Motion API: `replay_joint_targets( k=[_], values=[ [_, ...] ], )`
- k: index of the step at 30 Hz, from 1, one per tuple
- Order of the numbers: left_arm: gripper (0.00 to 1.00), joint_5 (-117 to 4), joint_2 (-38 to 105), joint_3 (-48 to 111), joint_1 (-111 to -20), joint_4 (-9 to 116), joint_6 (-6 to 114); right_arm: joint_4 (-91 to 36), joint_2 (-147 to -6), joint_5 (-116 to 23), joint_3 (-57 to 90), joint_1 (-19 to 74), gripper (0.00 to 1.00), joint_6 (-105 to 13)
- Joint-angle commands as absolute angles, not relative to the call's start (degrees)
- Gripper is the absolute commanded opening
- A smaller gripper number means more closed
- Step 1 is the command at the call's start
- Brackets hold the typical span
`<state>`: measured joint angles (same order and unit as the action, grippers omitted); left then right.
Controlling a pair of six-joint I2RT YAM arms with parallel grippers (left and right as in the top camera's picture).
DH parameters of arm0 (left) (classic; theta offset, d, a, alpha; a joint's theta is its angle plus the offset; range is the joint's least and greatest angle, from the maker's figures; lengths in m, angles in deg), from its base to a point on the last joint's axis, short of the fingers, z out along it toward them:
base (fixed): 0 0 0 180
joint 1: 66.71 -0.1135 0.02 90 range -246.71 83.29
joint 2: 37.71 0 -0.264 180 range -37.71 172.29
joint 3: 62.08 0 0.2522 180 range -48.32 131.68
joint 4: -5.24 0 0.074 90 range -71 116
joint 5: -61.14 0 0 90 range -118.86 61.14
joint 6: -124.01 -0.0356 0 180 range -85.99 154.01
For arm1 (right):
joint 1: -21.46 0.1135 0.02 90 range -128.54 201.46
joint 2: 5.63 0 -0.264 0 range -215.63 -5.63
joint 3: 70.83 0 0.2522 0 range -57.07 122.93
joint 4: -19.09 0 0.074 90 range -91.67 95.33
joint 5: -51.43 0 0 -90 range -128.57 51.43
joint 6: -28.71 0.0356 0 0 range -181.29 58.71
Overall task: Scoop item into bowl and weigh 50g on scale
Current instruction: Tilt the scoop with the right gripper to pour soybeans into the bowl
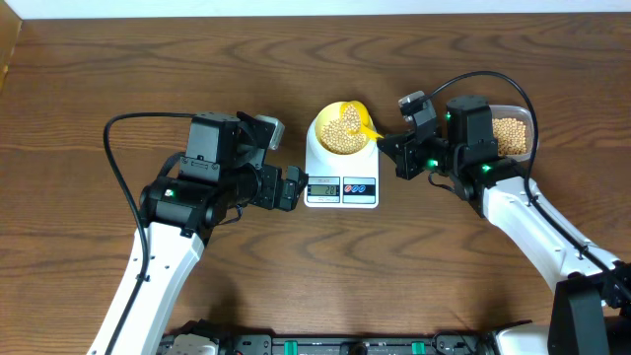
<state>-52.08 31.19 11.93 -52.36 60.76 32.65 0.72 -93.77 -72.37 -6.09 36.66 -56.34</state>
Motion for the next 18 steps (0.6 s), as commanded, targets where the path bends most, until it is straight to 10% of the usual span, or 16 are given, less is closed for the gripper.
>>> replay_joint_targets(
  k=[1,18],
  values=[
    [0.98,-51.73,31.19,11.99,-52.56,60.74,32.10,0.79,-93.94,-72.09,-5.95,37.05,0.01,-60.65],
    [0.98,-51.73,31.19,11.99,-52.56,60.74,32.10,0.20,-93.94,-69.99,-5.95,37.12,0.01,-69.32]
  ],
)
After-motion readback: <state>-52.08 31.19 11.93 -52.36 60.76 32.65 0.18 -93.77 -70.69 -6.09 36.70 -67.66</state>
